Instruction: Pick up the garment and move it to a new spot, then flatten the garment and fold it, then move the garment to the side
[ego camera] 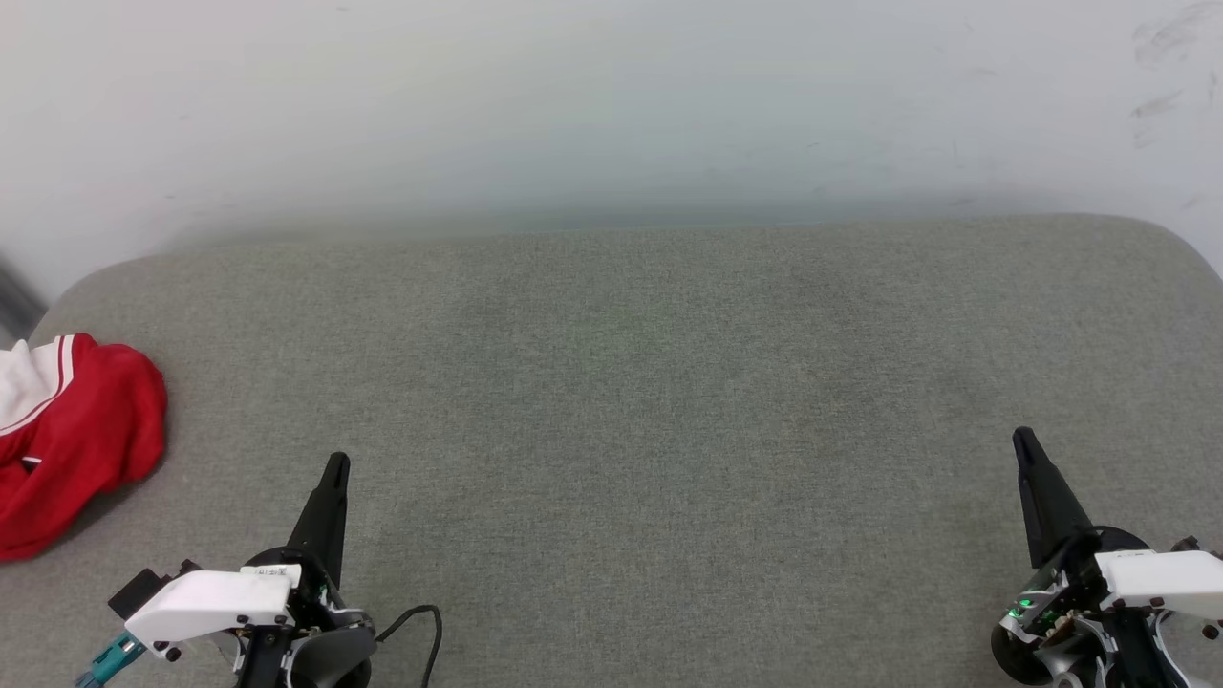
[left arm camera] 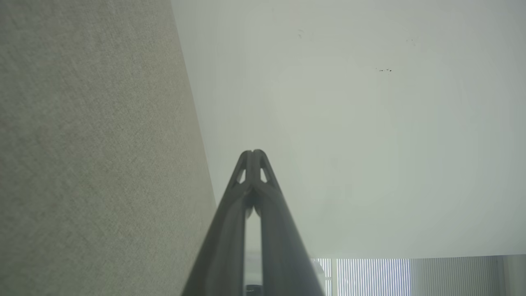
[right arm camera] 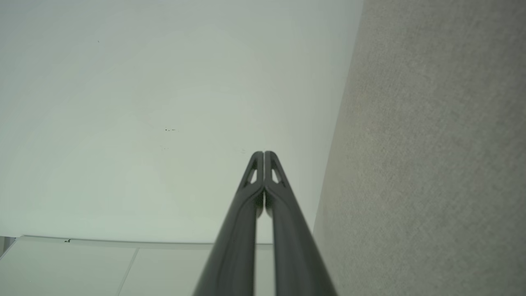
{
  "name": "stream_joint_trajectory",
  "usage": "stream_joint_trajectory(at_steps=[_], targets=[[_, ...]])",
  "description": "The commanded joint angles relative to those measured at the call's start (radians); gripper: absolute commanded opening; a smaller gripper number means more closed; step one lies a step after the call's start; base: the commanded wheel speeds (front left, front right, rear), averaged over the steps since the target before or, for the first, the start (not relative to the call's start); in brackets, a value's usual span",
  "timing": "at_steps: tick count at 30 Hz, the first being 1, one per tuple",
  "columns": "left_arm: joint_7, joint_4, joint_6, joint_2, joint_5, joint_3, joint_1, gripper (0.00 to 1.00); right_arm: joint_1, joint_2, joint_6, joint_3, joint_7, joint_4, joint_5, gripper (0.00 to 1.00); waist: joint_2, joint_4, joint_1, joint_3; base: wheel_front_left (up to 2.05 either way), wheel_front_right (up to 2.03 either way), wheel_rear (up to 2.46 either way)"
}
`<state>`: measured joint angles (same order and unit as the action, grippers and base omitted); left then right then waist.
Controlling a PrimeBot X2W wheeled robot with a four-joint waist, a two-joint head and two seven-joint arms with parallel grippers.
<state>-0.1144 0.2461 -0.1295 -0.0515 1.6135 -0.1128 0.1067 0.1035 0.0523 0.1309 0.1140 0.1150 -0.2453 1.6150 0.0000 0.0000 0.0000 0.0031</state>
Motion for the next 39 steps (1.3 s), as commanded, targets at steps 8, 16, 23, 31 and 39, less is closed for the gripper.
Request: stream_joint_trajectory(at_steps=[8,16,23,31,39], targets=[[-0.002,0.0,-0.005,0.002,-0.001,-0.003,0.007,0.0,0.013,-0.003,0.0,-0.001,0.0,-0.001,-0.004,0.0,0.0,0.0,0.0,0.0,0.0,0.0,0.0],[-0.001,0.0,-0.005,0.002,-0.001,-0.003,0.007,0.0,0.013,-0.003,0.0,-0.001,0.0,-0.001,-0.004,0.0,0.0,0.0,0.0,0.0,0.0,0.0,0.0],[-0.001,0.0,-0.005,0.002,-0.001,-0.003,0.007,0.0,0.013,-0.003,0.0,-0.001,0.0,-0.001,-0.004,0.0,0.0,0.0,0.0,0.0,0.0,0.0,0.0],[-0.001,0.0,-0.005,0.002,-0.001,-0.003,0.007,0.0,0.013,-0.003,0.0,-0.001,0.0,-0.001,-0.004,0.0,0.0,0.0,0.0,0.0,0.0,0.0,0.0],[-0.001,0.0,-0.005,0.002,-0.001,-0.003,0.007,0.0,0.013,-0.003,0.0,-0.001,0.0,-0.001,-0.004,0.0,0.0,0.0,0.0,0.0,0.0,0.0,0.0]])
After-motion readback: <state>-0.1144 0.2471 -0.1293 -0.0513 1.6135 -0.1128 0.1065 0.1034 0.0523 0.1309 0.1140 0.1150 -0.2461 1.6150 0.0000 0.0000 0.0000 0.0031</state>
